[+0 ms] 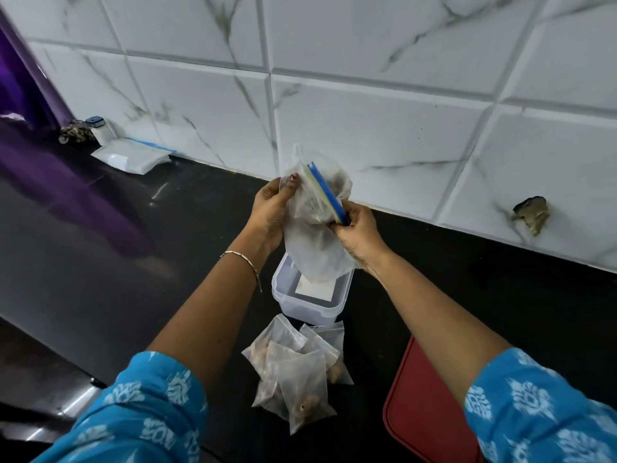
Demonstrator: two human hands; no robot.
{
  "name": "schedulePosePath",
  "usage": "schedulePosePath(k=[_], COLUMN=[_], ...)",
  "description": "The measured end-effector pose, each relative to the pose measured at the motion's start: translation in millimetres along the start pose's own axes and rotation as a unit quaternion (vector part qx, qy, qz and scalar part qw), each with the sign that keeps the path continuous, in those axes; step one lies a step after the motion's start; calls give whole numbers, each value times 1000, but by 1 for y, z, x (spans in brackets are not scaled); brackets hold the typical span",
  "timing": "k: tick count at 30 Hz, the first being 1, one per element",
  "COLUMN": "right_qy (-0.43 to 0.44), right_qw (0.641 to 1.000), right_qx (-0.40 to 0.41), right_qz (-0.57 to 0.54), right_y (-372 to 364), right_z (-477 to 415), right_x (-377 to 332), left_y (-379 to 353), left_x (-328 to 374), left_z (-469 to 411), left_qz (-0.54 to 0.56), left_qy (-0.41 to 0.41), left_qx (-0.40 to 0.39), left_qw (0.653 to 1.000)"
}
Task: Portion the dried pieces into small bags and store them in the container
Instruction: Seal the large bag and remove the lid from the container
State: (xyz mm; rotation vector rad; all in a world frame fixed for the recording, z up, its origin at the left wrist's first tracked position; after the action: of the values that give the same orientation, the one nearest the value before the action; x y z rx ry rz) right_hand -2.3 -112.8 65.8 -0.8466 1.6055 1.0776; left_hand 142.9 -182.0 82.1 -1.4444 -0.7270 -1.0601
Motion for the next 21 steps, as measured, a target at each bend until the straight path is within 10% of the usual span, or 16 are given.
schedulePosePath(k=[7,21], right_qy=[38,17], right_qw=[999,943], right_qx=[5,-22], right_qz=[-13,332], right_y=[-3,14], right_z=[-16,43], right_x=[-22,21], left_y=[-7,8], left_x=[24,-27], left_z=[-4,30], left_qz=[45,-100], left_qy=[-38,31], left_qx=[-4,16], left_qw=[998,994])
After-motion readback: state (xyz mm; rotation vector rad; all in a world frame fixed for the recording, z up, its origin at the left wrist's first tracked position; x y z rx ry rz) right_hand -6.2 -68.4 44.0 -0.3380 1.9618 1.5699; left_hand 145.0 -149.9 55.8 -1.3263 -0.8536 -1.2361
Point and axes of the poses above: each hand's wrist, its own z-axis away from the middle knuckle, its own y-axis out of the back of the hand, x = y × z, the point moved 2 cm from there along -z, towards the middle knuckle, and after that the axes turned 4 degrees about x, right-handed, at the moved point
